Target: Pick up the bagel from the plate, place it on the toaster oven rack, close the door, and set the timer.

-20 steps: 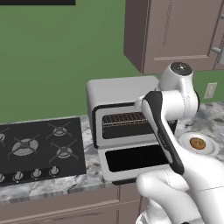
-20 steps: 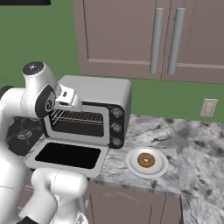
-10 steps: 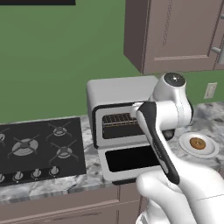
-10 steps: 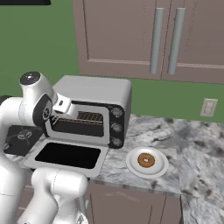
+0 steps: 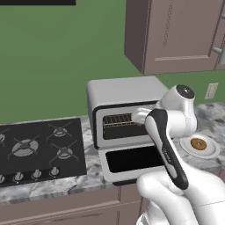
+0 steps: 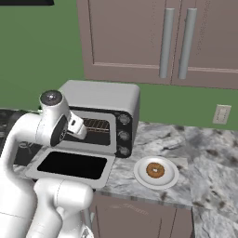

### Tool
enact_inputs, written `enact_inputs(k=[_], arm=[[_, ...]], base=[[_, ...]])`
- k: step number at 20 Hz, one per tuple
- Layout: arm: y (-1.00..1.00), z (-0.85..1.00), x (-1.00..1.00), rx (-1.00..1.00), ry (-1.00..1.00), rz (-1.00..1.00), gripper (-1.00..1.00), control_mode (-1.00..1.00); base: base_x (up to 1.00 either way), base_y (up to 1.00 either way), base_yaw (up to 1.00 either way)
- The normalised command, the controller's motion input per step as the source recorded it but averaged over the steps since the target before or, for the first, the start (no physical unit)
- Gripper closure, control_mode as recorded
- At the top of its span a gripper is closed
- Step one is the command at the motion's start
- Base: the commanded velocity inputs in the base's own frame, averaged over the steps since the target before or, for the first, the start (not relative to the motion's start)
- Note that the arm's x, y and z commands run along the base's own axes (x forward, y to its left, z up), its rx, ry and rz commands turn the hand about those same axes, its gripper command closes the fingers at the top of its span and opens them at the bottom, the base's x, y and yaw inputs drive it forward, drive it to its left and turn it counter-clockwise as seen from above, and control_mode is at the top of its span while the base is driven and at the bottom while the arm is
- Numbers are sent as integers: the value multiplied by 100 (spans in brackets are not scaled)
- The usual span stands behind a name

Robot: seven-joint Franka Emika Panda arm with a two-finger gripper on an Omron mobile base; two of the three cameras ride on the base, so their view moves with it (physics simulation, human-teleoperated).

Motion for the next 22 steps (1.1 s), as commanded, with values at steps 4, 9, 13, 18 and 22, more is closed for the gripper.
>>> enact_inputs(k=[4,9,13,18,22], arm=[[0,-36,18,22,-4,0,-100,-100],[0,-23,32,22,-6,0,-100,-100],[0,-22,36,22,-7,0,-100,-100],[0,-11,33,18,-8,0,-100,-100],[0,-6,34,9,-4,0,-100,-100]], base=[[0,0,0],[0,0,0],[0,0,0],[0,0,0],[0,0,0]])
